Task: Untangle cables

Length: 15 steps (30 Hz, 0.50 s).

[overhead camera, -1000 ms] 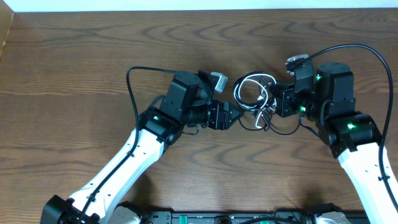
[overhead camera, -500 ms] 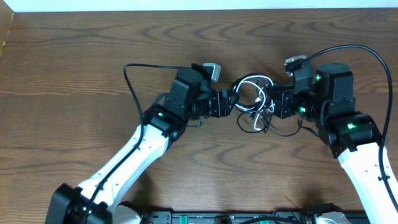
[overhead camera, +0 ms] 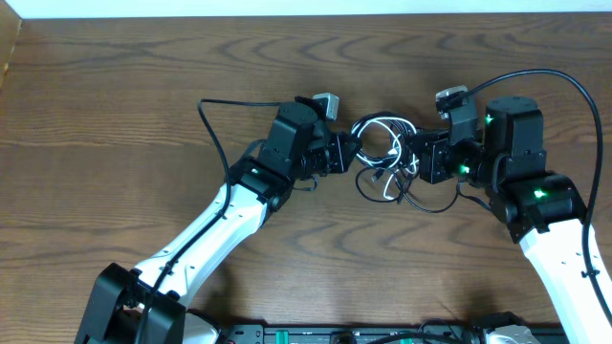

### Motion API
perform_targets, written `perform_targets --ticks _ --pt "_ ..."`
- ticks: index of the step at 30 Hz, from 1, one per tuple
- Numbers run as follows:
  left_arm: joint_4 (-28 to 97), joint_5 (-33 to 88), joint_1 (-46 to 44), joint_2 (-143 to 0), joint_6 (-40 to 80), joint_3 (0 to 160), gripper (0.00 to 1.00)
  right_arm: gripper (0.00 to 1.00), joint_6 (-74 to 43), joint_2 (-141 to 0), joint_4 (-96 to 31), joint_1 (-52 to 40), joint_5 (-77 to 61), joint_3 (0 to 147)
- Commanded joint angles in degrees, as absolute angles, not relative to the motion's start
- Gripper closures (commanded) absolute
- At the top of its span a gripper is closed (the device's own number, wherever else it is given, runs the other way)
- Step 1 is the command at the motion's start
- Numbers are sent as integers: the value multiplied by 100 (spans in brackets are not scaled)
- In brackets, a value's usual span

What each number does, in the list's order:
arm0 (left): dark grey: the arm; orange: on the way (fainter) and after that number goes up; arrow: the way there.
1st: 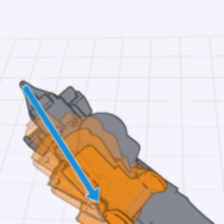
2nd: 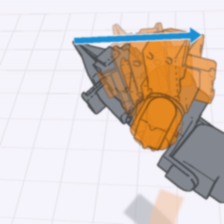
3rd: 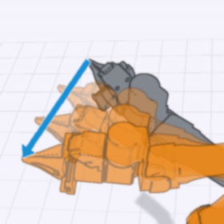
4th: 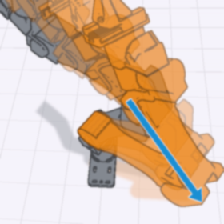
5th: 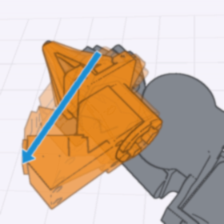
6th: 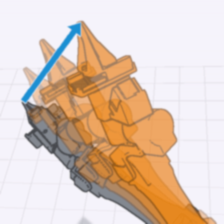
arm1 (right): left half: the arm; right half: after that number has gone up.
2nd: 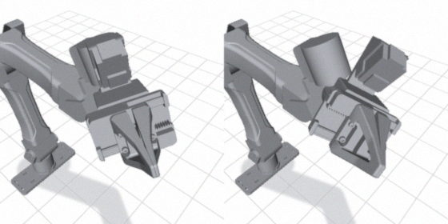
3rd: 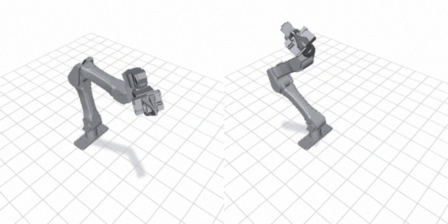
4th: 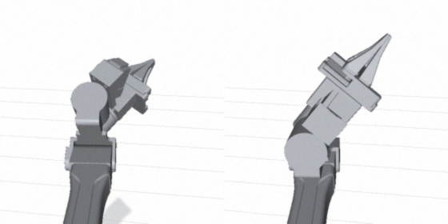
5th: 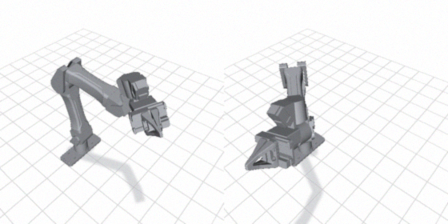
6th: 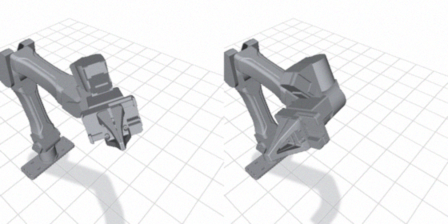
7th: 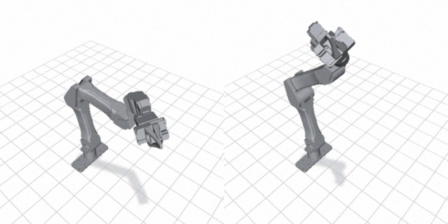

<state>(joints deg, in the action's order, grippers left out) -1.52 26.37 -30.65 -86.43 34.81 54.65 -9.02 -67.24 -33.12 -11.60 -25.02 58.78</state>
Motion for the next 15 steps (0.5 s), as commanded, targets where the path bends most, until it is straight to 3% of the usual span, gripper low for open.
perform_targets --ticks 1,11,15 --pt "-134 2633 -3070 -8646 3474 5487 92 99 -1052 -6731 -3363 -1164 -2095 5913" --pt "327 2698 -2945 -8536 2915 5487 93 99 -1841 -6731 -4014 -1046 427 5916" --pt "336 3535 -2694 -8200 2611 5489 92 99 -1992 -6737 -4368 -851 1194 5916"
